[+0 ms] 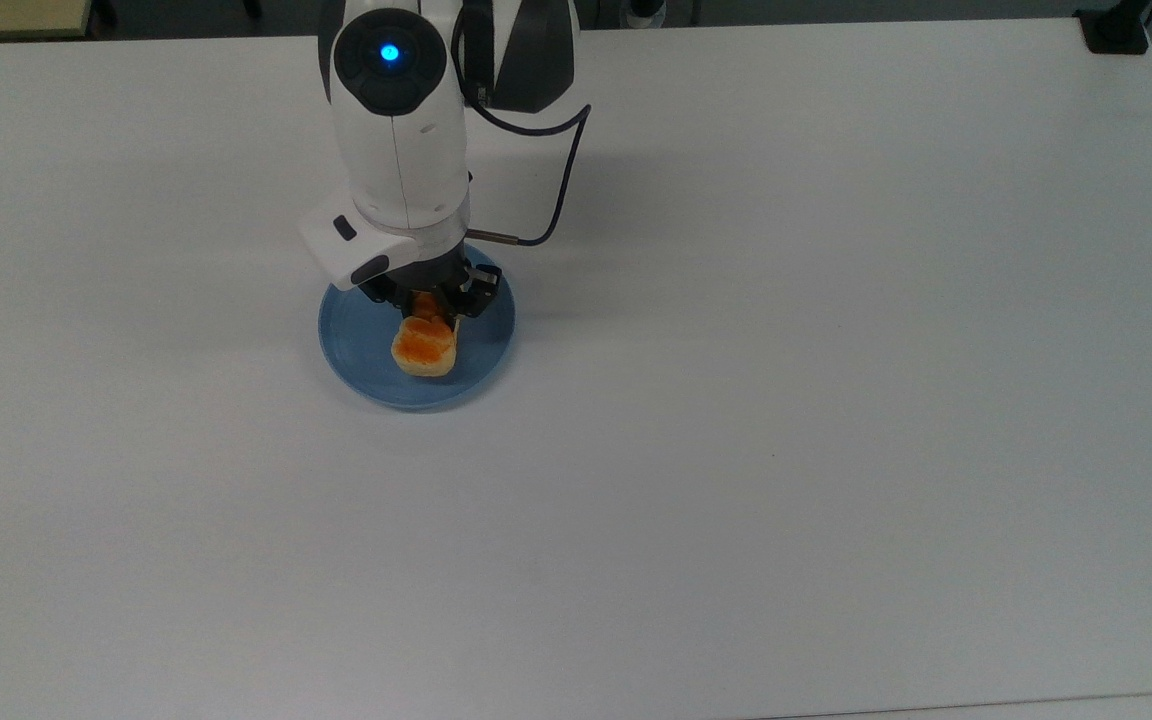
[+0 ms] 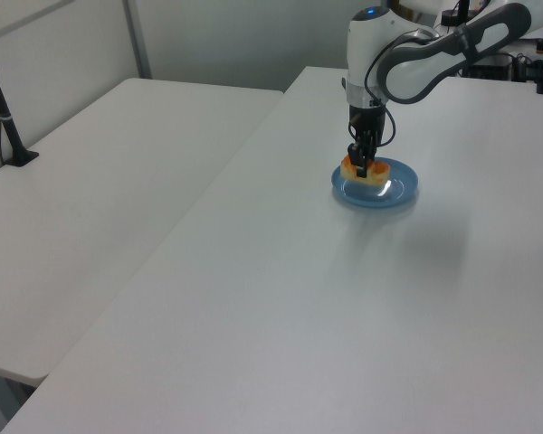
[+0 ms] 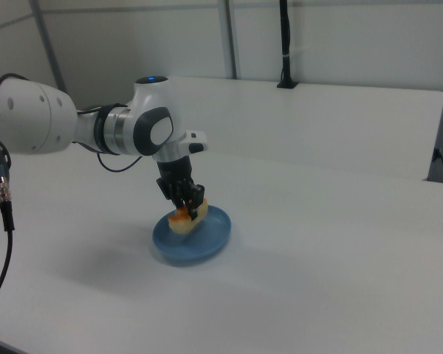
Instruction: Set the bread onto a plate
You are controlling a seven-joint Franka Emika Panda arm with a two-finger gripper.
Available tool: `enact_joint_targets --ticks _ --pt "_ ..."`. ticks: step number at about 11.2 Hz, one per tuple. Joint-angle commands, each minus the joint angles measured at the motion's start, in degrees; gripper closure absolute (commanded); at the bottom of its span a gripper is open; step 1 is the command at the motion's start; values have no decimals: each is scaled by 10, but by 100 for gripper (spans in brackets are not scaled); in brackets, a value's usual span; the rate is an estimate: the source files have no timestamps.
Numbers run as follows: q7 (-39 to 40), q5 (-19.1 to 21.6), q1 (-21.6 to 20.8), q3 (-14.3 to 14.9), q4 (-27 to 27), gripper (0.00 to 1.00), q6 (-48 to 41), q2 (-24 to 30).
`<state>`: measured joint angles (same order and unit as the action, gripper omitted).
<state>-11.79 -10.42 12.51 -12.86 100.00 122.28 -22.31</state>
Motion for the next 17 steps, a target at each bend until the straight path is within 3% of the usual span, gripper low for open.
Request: enact_joint_targets --ticks 1,6,8,12,13,15,17 --pt "-5 -25 -6 6 19 14 12 8" --pt "-9 -42 -6 6 18 0 7 8" --pt "-11 -32 -1 6 8 0 -14 43" --pt "-2 21 8 9 -87 0 -214 111" --pt "18 26 8 17 -106 0 -268 128" --pt "76 82 9 49 -165 0 -354 161" --pt "133 86 -13 98 -195 0 -393 198"
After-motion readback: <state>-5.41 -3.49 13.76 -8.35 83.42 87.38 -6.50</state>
